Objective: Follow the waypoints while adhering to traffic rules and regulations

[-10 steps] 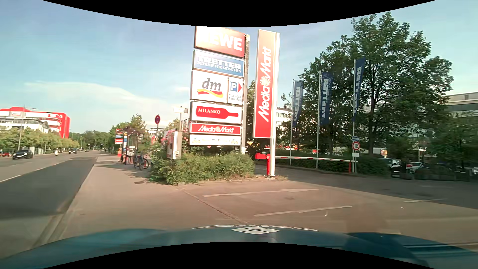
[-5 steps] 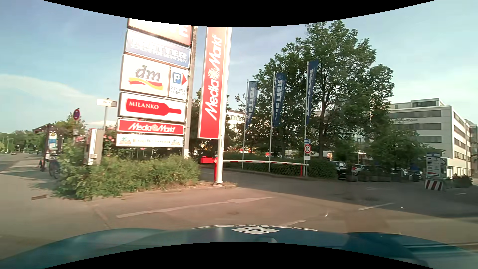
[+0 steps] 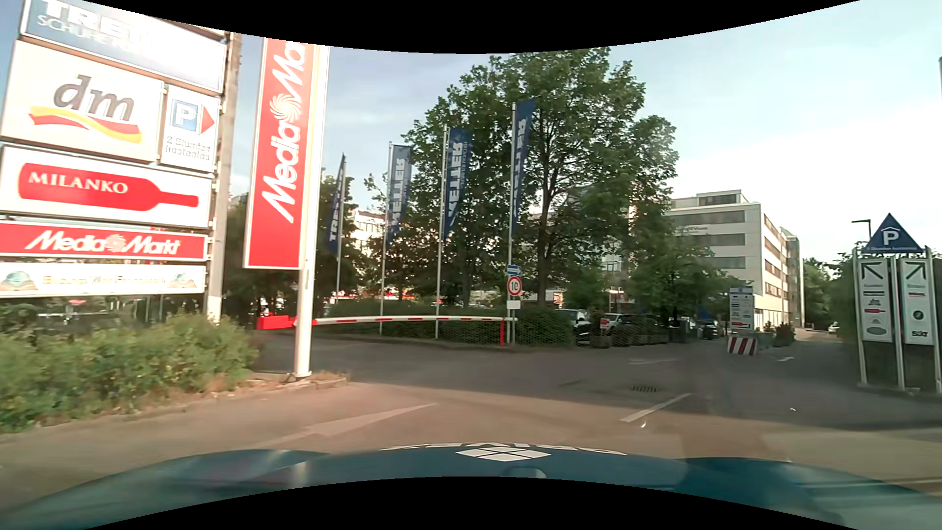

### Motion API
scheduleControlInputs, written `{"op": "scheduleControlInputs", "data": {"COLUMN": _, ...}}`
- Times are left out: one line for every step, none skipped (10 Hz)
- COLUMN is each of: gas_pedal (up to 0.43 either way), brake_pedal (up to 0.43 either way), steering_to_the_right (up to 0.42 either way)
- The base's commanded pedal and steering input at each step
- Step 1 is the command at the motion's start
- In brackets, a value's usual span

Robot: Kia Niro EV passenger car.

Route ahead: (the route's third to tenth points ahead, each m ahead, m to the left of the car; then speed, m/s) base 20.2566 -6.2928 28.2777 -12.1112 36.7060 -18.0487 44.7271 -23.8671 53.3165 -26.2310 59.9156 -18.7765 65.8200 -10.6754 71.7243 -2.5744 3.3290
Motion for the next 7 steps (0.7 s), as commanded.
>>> {"op": "scheduleControlInputs", "data": {"gas_pedal": 0.15, "brake_pedal": 0.0, "steering_to_the_right": 0.474}}
{"op": "scheduleControlInputs", "data": {"gas_pedal": 0.15, "brake_pedal": 0.0, "steering_to_the_right": 0.452}}
{"op": "scheduleControlInputs", "data": {"gas_pedal": 0.15, "brake_pedal": 0.0, "steering_to_the_right": 0.426}}
{"op": "scheduleControlInputs", "data": {"gas_pedal": 0.138, "brake_pedal": 0.0, "steering_to_the_right": 0.403}}
{"op": "scheduleControlInputs", "data": {"gas_pedal": 0.13, "brake_pedal": 0.0, "steering_to_the_right": 0.377}}
{"op": "scheduleControlInputs", "data": {"gas_pedal": 0.13, "brake_pedal": 0.0, "steering_to_the_right": 0.349}}
{"op": "scheduleControlInputs", "data": {"gas_pedal": 0.118, "brake_pedal": 0.0, "steering_to_the_right": 0.328}}
